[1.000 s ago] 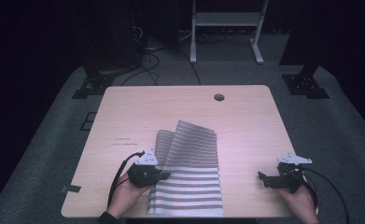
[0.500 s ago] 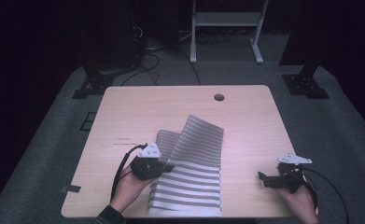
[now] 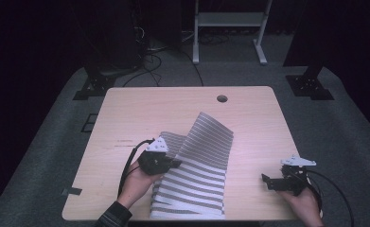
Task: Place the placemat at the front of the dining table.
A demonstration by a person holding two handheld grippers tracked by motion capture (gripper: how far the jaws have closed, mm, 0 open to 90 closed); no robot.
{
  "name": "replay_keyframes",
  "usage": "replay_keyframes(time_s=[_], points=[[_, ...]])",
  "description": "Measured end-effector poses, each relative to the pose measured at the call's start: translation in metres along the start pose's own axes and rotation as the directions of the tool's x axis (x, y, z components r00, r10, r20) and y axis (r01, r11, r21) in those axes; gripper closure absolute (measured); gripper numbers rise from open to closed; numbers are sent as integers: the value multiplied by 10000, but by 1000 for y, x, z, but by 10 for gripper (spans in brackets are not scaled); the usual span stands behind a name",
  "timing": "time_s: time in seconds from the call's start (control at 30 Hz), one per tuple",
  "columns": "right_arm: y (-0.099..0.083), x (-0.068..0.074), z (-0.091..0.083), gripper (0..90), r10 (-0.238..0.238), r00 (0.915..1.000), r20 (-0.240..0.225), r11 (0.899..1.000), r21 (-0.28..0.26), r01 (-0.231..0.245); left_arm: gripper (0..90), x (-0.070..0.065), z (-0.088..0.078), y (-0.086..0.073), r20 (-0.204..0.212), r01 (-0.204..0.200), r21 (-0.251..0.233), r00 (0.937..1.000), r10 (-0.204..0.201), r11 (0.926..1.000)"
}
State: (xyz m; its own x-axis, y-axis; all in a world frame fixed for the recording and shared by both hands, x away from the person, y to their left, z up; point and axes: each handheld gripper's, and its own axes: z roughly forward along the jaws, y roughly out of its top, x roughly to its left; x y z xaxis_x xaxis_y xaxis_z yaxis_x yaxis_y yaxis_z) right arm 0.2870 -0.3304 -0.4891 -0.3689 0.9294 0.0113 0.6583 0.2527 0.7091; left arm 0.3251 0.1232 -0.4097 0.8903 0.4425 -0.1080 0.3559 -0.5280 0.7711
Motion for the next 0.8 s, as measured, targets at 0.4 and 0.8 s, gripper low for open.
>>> replay_keyframes(time_s=[0.4, 0.8], points=[[0, 0, 0, 0, 4, 10000, -2, 10000, -5, -4, 881, 6, 10, 12, 114, -90, -96, 9999, 91, 9999], [0, 0, 0, 0, 20, 10000, 3, 10000, -11, -19, 882, 11, 28, 35, 273, -241, -184, 9993, 246, 9995]])
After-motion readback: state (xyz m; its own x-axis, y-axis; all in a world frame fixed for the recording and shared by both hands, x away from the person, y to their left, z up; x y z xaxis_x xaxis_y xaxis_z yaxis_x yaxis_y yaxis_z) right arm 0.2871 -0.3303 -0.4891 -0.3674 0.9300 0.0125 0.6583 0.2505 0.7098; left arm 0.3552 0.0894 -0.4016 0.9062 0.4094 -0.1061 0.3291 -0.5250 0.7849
